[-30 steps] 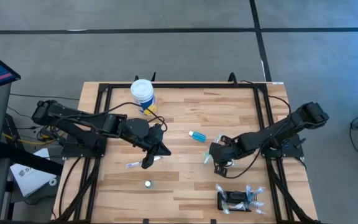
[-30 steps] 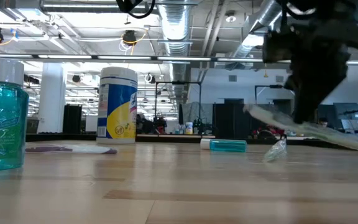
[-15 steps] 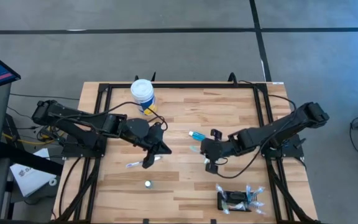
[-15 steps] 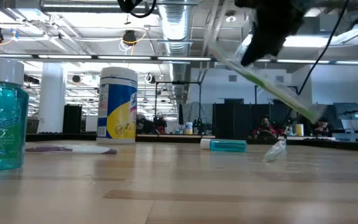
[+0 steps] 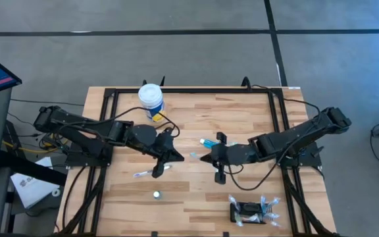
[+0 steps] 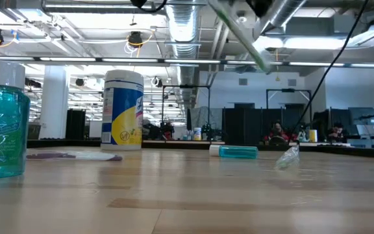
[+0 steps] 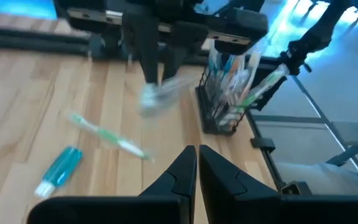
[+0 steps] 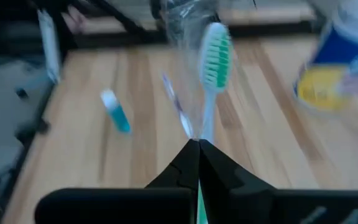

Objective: Pick & Place toothbrushing station
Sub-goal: Put the right green toothbrush into the wire organizer

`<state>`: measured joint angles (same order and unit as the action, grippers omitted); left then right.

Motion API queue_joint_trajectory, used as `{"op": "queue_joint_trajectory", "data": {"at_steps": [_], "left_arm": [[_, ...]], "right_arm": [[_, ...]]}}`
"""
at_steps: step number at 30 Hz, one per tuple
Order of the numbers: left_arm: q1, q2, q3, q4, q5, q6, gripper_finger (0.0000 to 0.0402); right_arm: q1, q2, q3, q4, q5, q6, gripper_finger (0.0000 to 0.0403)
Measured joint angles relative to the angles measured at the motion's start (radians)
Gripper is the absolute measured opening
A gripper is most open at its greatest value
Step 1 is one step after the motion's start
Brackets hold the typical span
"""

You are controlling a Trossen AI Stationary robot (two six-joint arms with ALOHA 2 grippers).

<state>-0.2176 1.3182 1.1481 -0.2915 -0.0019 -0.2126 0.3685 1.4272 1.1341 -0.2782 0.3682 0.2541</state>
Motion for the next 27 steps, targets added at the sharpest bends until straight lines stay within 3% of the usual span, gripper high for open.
{"op": "queue_joint_trajectory", "data": {"at_steps": [15, 27], "left_arm": [[-0.025, 0.017, 0.000, 0.192, -0.018, 0.109, 0.0014], [-0.026, 0.095, -0.001, 0.280, -0.029, 0.167, 0.0076]], "right_arm": [[0.037, -0.003, 0.000, 0.234, -0.002, -0.158, 0.0000], [0.036, -0.003, 0.000, 0.273, -0.004, -0.187, 0.0000]]}}
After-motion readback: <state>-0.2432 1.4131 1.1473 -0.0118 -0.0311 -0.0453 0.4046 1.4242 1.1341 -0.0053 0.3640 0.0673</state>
